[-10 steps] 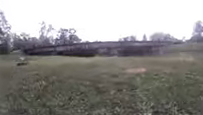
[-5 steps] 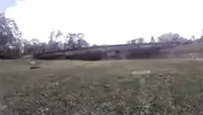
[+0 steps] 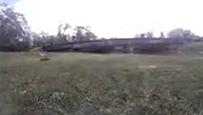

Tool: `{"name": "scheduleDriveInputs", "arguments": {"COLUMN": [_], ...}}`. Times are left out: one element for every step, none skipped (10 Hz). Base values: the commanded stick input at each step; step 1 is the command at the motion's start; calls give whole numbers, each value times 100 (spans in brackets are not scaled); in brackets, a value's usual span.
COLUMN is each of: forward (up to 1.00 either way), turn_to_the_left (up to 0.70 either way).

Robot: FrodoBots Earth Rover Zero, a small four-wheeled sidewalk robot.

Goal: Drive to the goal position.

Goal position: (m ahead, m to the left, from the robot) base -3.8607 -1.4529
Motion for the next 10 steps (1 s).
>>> {"name": "scheduleDriveInputs", "arguments": {"forward": [-50, -50, -50, -50, -50, -50, -50, -50, -50, -50], "turn_to_the_left": [0, 0, 0, 0, 0, 0, 0, 0, 0, -10]}}
